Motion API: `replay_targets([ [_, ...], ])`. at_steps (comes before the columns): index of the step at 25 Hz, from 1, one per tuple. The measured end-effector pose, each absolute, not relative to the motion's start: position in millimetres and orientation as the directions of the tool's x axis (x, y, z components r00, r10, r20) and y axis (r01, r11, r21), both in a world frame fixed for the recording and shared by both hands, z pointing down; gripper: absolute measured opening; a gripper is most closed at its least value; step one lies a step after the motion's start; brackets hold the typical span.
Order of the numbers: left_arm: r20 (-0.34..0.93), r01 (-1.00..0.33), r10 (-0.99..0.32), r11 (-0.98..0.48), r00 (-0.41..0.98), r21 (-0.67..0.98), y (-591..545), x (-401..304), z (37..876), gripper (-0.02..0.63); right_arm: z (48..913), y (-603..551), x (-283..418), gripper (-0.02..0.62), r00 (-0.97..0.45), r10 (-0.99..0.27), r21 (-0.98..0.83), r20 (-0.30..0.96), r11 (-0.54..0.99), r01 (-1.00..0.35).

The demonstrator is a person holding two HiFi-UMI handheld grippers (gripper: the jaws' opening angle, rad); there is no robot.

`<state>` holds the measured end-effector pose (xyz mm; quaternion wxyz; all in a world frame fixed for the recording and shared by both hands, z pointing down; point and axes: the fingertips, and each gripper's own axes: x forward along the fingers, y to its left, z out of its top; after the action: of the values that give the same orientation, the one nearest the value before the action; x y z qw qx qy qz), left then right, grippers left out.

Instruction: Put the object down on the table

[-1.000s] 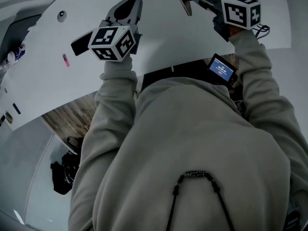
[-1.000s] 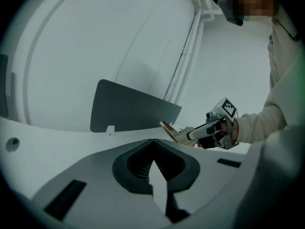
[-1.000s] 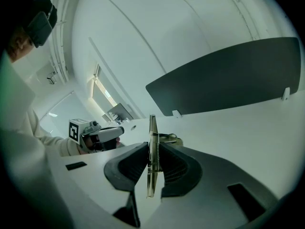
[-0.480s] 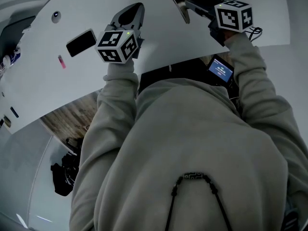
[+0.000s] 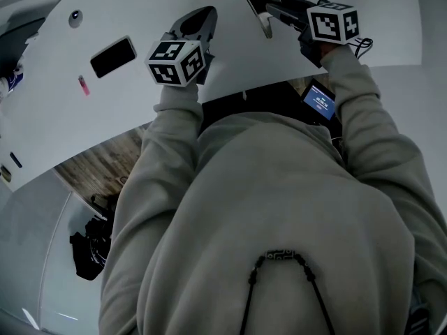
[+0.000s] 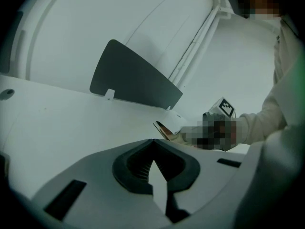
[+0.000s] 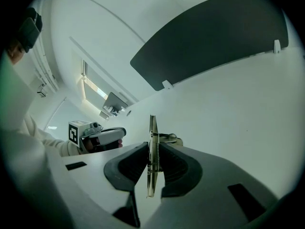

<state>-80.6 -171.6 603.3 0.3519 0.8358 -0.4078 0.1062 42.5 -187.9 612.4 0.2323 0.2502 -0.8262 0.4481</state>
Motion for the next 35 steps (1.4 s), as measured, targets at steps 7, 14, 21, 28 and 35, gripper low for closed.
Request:
replay_targets([
  [7, 0.497, -0.749, -0.573, -0.388, 0.652, 0.537, -166.7, -78.9, 620.9, 0.003, 637.6, -179.8, 43.6, 0.091, -0.757, -0.163, -0.639, 0.633, 0.441, -0.630],
  [14, 0.482, -0.743, -0.574, -0.413, 0.661, 0.527, -168.3, -73.1, 618.2, 0.003, 674.9, -161.1, 50.9, 0.091, -0.728, -0.110, -0.639, 0.676, 0.405, -0.654],
  [21, 0.489, -0.739, -0.569, -0.381, 0.661, 0.556, -165.4, -74.7, 623.7, 0.003, 686.7, -157.5, 54.2, 0.091, -0.734, -0.114, -0.669, 0.670, 0.337, -0.663],
  [28, 0.472, -0.725, -0.565, -0.400, 0.677, 0.561, -174.6, -78.6, 614.2, 0.003, 695.4, -160.2, 52.0, 0.157, -0.704, -0.085, -0.639, 0.705, 0.353, -0.683],
  [35, 0.477, -0.729, -0.567, -0.396, 0.672, 0.558, -173.9, -86.6, 614.0, 0.003, 689.3, -162.2, 46.2, 0.252, -0.716, -0.124, -0.640, 0.687, 0.363, -0.677],
])
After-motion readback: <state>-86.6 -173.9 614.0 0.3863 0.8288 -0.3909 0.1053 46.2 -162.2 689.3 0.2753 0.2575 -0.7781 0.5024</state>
